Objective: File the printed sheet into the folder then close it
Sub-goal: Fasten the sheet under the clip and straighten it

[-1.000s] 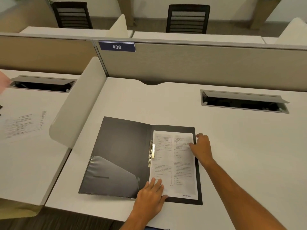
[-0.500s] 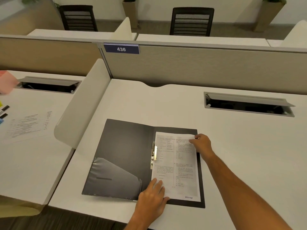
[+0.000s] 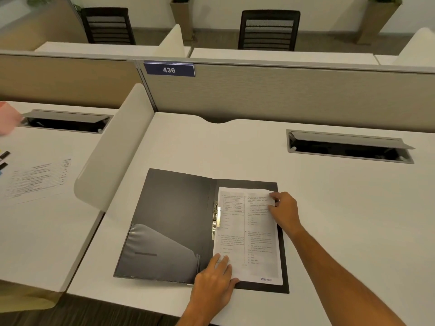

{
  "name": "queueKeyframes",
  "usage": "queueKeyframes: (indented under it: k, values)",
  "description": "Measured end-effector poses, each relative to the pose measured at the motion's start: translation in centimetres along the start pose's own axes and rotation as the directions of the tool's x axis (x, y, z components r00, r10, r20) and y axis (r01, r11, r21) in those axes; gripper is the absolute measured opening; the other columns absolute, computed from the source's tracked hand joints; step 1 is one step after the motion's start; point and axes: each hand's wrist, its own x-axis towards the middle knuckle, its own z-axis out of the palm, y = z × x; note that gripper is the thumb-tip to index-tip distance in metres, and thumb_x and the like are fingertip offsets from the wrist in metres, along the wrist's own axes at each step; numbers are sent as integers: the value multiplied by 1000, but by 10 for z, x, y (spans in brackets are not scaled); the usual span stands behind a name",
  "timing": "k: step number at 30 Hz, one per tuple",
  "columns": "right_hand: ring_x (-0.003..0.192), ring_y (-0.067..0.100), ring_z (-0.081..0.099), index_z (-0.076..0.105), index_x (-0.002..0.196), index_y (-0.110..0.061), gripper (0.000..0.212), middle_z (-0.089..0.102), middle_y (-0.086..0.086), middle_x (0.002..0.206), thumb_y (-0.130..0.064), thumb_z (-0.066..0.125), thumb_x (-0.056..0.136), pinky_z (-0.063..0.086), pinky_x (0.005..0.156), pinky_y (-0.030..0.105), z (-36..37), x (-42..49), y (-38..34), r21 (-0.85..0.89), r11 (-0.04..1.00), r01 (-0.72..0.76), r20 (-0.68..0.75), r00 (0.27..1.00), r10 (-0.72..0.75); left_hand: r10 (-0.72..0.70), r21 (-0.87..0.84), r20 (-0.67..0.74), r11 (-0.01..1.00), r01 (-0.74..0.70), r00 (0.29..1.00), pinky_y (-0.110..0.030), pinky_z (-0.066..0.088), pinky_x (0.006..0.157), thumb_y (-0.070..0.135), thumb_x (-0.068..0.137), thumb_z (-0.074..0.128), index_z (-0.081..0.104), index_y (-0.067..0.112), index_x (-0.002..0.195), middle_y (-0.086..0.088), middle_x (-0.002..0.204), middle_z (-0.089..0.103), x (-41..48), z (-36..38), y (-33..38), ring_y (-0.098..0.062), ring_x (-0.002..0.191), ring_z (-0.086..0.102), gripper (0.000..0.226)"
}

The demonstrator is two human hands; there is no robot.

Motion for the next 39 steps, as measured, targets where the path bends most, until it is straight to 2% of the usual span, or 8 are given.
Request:
queueKeyframes:
  k: [5,10,15,23,27,31,35,39]
  values:
    - [146,33,55,65,149,-14,43,53,10,164,-16,67,105,51,120,44,10,-19,0,-417,882,218,31,974,-226,-18,-7,-12,1000,18,1000,-33,70,61,60,74,92,85,25,106,4,120,84,0,-2,2,-23,109,81,48]
    - [159,34,41,51,158,-29,58,39,6,175,-39,65,103,43,124,53,47,-52,-4,-617,641,457,292,889,-353,-12,-13,-15,1000,11,1000,-31,70,64,61,79,88,85,24,108,4,120,84,2,1,1,-23,112,80,47]
    - [169,40,15,14,172,-38,93,6,3,185,-67,62,98,35,128,62,68,-66,-1,-652,638,409,435,891,-128,7,-40,-40,999,-8,999,-30,69,64,65,74,89,86,27,104,6,116,85,3,4,3,-21,108,82,48]
    - [170,44,-5,-8,173,-36,133,-16,5,184,-59,87,82,32,129,66,65,-68,-1,-706,559,436,497,866,-47,30,-38,-72,999,-33,997,-33,70,70,63,85,79,82,26,109,3,123,82,-1,10,4,-24,115,79,45]
    - [169,50,0,-10,173,-33,137,-15,8,184,-55,90,81,38,126,65,73,-72,-8,-750,520,410,465,885,-26,24,-110,-159,993,-42,987,-27,65,84,58,106,40,69,27,124,5,134,73,11,0,-10,-15,122,66,46]
    - [168,50,-2,-7,174,-32,135,-16,8,184,-50,91,83,40,127,57,73,-72,-3,-705,580,409,466,883,-56,-255,-436,-320,894,97,913,-27,66,80,32,105,68,70,19,122,0,115,73,50,-40,-40,-17,100,73,22]
    - [169,46,-8,-6,173,-35,132,-18,3,184,-45,91,85,35,130,56,70,-74,1,-640,657,398,460,884,-88,-415,-630,-186,746,216,891,-41,62,99,17,108,63,59,10,149,-7,129,68,104,-80,-71,-24,114,68,41]
    - [169,45,-11,-7,173,-36,132,-21,2,183,-42,91,85,36,130,56,72,-75,0,-627,677,385,454,887,-84,-328,-669,-72,717,198,942,-44,65,81,9,109,61,65,9,143,-12,120,68,137,-104,-83,-29,105,69,34]
